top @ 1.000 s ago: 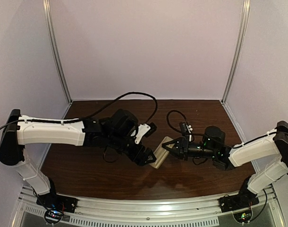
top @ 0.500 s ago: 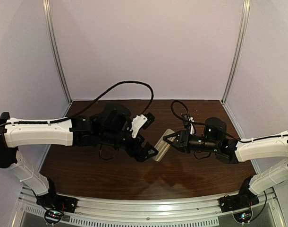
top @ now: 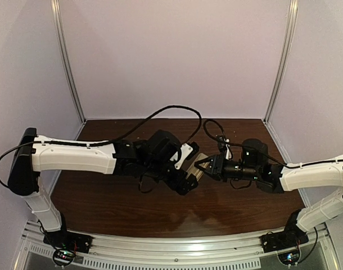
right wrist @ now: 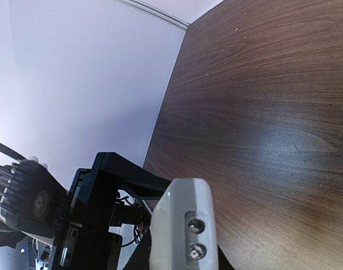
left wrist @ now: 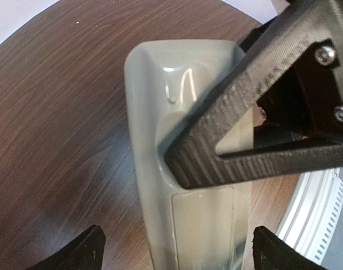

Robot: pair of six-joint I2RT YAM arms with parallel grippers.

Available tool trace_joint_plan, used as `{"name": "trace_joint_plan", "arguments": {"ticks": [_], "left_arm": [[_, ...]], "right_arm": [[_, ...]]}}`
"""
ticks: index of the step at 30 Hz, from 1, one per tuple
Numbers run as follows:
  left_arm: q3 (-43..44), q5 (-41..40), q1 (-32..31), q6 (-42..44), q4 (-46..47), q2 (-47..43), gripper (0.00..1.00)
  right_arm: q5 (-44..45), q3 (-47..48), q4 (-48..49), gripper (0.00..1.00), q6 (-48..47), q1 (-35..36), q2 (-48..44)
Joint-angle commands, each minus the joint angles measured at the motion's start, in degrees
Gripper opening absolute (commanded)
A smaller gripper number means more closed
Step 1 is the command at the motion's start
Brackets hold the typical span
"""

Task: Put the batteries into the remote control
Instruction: Load the battery cover onto the remote control without the battery cover, then pass from the right arm to the left, then pass from the left arm to the right

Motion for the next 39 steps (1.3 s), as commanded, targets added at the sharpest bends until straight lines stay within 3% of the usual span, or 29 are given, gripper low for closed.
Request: {"name": "trace_joint_plan", "arguments": {"ticks": [1,4,8,12,14,15,19,23,28,35,39], "left_arm": [[3.17,-3.05,-0.42,-1.45,-2.46,2.77,0.9],[4.4,-4.0,-0.43,-1.81,-3.49,4.0,0.84],[4.81,-3.2,-0.41,-2.14,-3.45,3.99,0.68],[4.1,1.0,-0.29,-1.43,-1.05,3.22,0.53],[3.21,3.47,-0.04,-1.36,0.58,2.4,0.47],[2.51,5.96,0.35,-1.41,1.72,1.71,0.45],[-2.74,13.86,2.21,-1.77,9.49,-3.44,0.43],[-6.61,20.74,3.44,-0.99,16.43,-8.87,0.42],[-10.3,31.12,4.52,-1.5,26.96,-13.55,0.42],[-10.54,39.05,4.62,-4.16,33.96,-14.14,0.42],[-11.21,41.0,4.58,-5.9,37.15,-13.77,0.42]], "right_arm": [[1.63,1.68,0.12,0.02,-0.39,0.52,-0.59],[1.57,1.86,-0.28,0.03,-0.46,0.48,-0.95],[1.62,2.47,-1.71,0.05,-1.17,0.48,-1.39],[0.75,2.78,-1.53,0.15,-1.62,0.41,-1.71],[-0.71,2.88,-0.18,0.3,-1.77,0.08,-2.11],[-1.5,3.16,0.07,0.42,-2.17,-0.2,-2.5],[-3.93,5.03,-1.99,0.74,-5.86,-1.84,-5.53],[-4.86,6.42,-3.94,0.97,-12.28,-2.58,-10.04],[-8.71,7.18,-1.3,1.0,-17.43,-2.69,-13.4],[-17.09,10.11,4.45,1.0,-19.81,-1.1,-12.83],[-19.06,11.87,4.23,0.92,-20.55,0.15,-11.38]]}}
